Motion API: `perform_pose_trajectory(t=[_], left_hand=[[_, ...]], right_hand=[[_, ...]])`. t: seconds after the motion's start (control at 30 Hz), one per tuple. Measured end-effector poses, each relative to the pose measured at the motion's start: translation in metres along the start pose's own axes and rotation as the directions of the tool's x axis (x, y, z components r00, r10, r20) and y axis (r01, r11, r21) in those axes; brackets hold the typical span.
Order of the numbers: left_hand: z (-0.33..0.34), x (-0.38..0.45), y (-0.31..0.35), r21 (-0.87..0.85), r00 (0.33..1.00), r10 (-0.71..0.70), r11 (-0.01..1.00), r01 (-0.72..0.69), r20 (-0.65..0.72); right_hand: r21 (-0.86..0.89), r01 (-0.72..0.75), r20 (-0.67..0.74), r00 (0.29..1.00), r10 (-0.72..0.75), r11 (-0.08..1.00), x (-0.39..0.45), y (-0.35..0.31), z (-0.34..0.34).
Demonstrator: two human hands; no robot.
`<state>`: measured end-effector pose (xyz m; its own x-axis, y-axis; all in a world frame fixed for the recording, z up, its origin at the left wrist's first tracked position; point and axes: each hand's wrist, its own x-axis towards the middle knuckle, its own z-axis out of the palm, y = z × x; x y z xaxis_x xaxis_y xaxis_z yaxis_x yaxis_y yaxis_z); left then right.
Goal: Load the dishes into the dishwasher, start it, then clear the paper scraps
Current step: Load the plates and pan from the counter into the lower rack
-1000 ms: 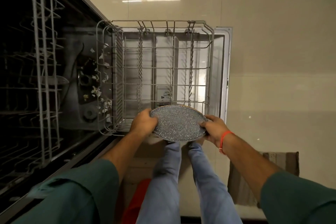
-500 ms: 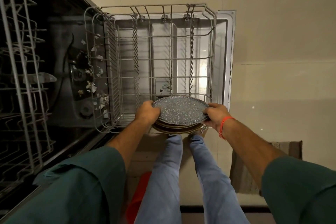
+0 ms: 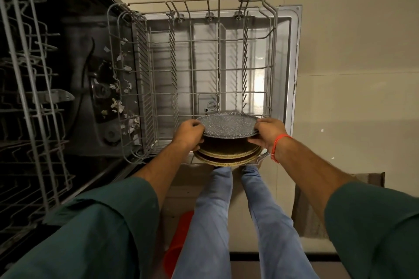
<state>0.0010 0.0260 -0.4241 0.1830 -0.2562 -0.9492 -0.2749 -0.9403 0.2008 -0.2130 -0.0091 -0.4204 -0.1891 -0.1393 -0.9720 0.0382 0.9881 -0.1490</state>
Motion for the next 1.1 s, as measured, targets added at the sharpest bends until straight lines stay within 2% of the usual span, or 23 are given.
perform_pose_trajectory(t=[0.13,0.23,0.33,0.5,0.77,1.1], left_hand=[[0.001,-0.003,0.001,-0.019,0.998,0.031,0.999,-0.03,0.052],[0.001,-0.005,0.004,-0.051,0.997,0.074,0.996,-0.073,0.028],[-0.001,-0.009,0.007,-0.056,0.993,0.118,0.991,-0.117,0.014],[-0.002,-0.001,-0.001,0.028,0.981,0.186,0.982,-0.185,-0.053],[-0.002,-0.012,-0.001,0.008,0.973,0.221,0.975,-0.221,-0.067],[0.006,-0.031,0.007,-0.018,0.969,0.247,0.969,-0.247,-0.012]], right_hand=[[0.101,0.016,-0.005,1.0,-0.016,0.995,0.003,0.0,0.003],[0.151,0.022,0.011,1.0,-0.024,0.988,0.005,0.0,0.0],[0.091,0.028,0.015,0.999,-0.029,0.995,0.003,-0.001,-0.001],[-0.026,0.076,-0.033,0.996,-0.077,0.997,-0.003,-0.004,-0.001],[-0.193,0.136,0.044,0.991,-0.13,0.972,-0.009,-0.012,-0.002],[-0.216,0.148,0.072,0.988,-0.136,0.965,-0.014,-0.007,-0.01]])
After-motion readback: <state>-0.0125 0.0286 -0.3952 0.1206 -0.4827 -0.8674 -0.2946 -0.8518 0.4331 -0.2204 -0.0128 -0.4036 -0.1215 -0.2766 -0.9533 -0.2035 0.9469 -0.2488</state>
